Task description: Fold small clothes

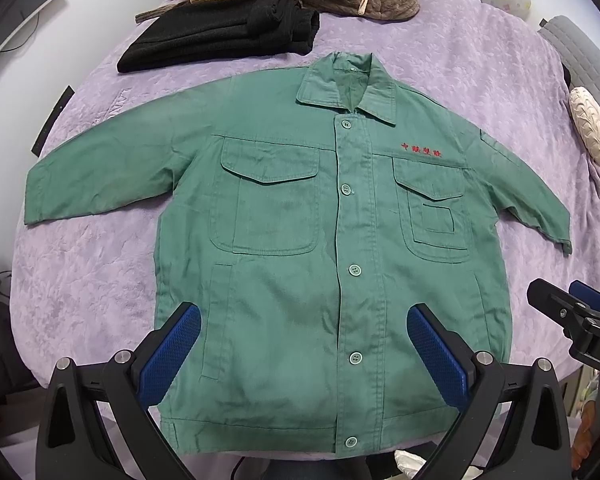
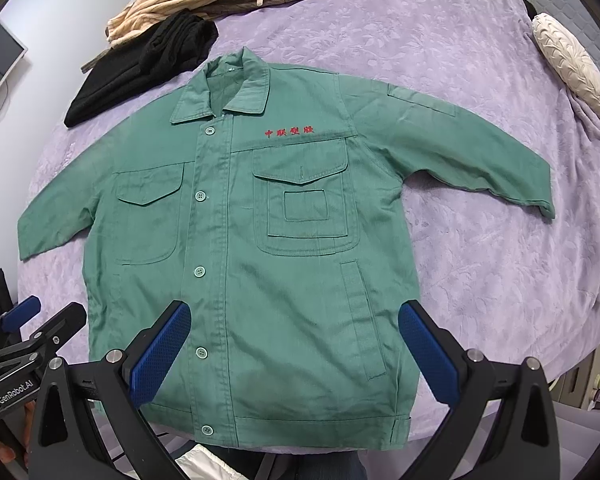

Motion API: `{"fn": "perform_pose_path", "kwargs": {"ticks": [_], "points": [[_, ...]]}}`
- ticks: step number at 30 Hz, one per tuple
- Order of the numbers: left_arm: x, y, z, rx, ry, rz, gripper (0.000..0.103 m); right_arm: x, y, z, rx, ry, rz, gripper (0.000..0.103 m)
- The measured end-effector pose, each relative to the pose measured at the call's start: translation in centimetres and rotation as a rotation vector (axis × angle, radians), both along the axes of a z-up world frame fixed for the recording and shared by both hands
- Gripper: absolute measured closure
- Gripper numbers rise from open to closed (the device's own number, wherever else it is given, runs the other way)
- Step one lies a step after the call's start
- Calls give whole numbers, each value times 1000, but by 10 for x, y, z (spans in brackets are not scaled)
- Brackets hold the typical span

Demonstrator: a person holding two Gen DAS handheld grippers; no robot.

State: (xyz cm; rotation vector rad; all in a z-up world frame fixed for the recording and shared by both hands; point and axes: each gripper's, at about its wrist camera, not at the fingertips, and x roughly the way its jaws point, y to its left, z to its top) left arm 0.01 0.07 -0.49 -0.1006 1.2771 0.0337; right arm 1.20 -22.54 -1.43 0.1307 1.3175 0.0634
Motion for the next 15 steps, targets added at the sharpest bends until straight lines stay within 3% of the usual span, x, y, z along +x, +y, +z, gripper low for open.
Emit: {"fn": "perform_pose_path", "kwargs": {"ticks": [6,8,15], "points": [[0,-1,-1,1,8,3,0,-3,-1,-1,3,2,-3,0],[-1,0,1,-4,52,3,0,-3,-1,-1,3,2,-3,0],[-5,0,1,1,20,-1,0,-9,-2,-2,4,2,-10,0]]}}
